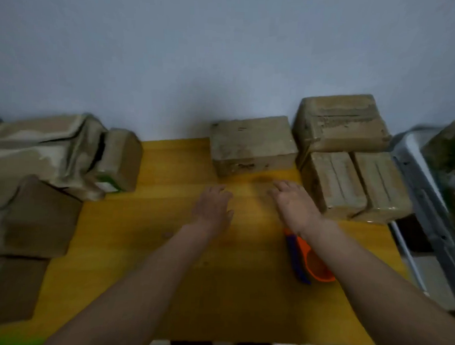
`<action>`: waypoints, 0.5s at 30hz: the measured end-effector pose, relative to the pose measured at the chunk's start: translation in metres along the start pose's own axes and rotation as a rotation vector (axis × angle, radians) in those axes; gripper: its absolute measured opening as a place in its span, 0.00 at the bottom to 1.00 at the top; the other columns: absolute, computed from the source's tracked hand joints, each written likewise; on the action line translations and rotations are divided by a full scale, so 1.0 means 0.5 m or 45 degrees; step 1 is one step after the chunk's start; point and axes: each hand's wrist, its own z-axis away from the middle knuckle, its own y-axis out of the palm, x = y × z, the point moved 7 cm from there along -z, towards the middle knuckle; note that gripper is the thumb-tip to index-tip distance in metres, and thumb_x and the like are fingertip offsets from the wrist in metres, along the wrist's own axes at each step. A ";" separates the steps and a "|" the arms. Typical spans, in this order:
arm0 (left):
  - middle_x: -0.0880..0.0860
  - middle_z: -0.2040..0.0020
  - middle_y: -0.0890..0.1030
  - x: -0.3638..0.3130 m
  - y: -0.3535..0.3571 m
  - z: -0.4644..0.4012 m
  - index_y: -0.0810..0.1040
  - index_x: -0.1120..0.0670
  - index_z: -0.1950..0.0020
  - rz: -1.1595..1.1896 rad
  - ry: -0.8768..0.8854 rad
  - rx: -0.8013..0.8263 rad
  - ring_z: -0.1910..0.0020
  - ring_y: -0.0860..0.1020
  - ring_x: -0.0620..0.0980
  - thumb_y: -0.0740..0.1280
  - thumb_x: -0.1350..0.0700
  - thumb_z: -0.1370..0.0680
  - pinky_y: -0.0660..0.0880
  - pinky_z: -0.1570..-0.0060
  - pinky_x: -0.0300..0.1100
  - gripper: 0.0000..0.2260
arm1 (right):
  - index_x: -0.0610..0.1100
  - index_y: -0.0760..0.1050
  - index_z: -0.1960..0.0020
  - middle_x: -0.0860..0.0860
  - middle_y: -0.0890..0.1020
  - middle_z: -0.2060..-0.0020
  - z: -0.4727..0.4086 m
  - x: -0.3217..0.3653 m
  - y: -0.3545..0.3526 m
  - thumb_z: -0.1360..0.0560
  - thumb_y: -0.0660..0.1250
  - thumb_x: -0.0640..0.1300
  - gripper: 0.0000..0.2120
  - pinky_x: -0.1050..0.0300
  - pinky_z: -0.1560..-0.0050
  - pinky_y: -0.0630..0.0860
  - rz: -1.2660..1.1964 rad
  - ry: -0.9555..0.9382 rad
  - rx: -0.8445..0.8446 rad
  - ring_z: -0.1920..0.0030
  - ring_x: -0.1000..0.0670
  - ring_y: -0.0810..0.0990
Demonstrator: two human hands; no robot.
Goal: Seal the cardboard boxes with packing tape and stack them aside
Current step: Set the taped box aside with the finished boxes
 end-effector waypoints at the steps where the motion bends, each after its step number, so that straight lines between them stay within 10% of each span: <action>1: 0.52 0.25 0.64 0.041 -0.016 0.024 0.71 0.51 0.29 -0.015 -0.041 -0.014 0.27 0.61 0.51 0.65 0.50 0.20 0.60 0.31 0.44 0.19 | 0.45 0.65 0.28 0.45 0.60 0.25 -0.011 0.042 0.002 0.22 0.55 0.35 0.22 0.52 0.28 0.54 -0.012 -0.032 0.019 0.26 0.44 0.58; 15: 0.50 0.25 0.63 0.610 -0.147 0.330 0.69 0.49 0.27 0.052 -0.542 -0.187 0.25 0.59 0.51 0.62 0.49 0.19 0.60 0.27 0.47 0.20 | 0.43 0.65 0.29 0.45 0.66 0.30 -0.152 0.647 0.017 0.20 0.61 0.45 0.20 0.48 0.33 0.67 0.008 -0.471 0.209 0.31 0.43 0.64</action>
